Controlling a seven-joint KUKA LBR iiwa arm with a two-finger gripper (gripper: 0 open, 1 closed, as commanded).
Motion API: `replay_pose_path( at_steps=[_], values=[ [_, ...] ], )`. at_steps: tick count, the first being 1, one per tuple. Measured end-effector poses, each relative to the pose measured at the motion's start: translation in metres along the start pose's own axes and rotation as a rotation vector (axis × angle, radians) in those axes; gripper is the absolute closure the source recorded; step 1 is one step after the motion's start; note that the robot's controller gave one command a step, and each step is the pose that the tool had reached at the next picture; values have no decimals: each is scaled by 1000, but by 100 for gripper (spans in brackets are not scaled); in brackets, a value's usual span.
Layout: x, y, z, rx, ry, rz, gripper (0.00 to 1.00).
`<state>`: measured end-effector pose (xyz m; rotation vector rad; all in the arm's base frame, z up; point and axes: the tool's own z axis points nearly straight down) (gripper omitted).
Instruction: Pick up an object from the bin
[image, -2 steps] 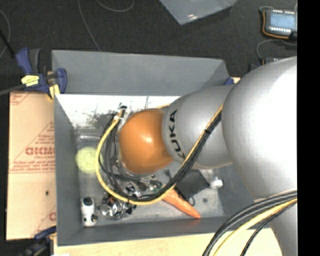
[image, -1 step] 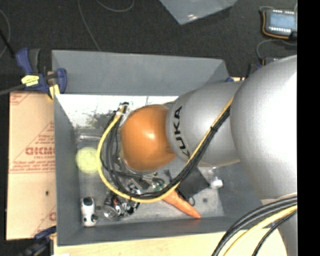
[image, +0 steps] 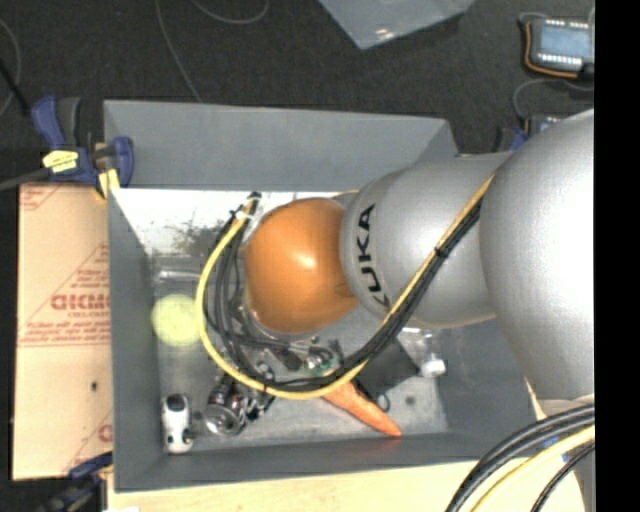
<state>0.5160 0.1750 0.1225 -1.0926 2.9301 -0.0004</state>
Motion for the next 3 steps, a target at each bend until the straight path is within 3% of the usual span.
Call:
replay_pose_path(
  at_steps=[3],
  values=[
    [0, 0, -30, -2, 3, 3, 100]
  ],
)
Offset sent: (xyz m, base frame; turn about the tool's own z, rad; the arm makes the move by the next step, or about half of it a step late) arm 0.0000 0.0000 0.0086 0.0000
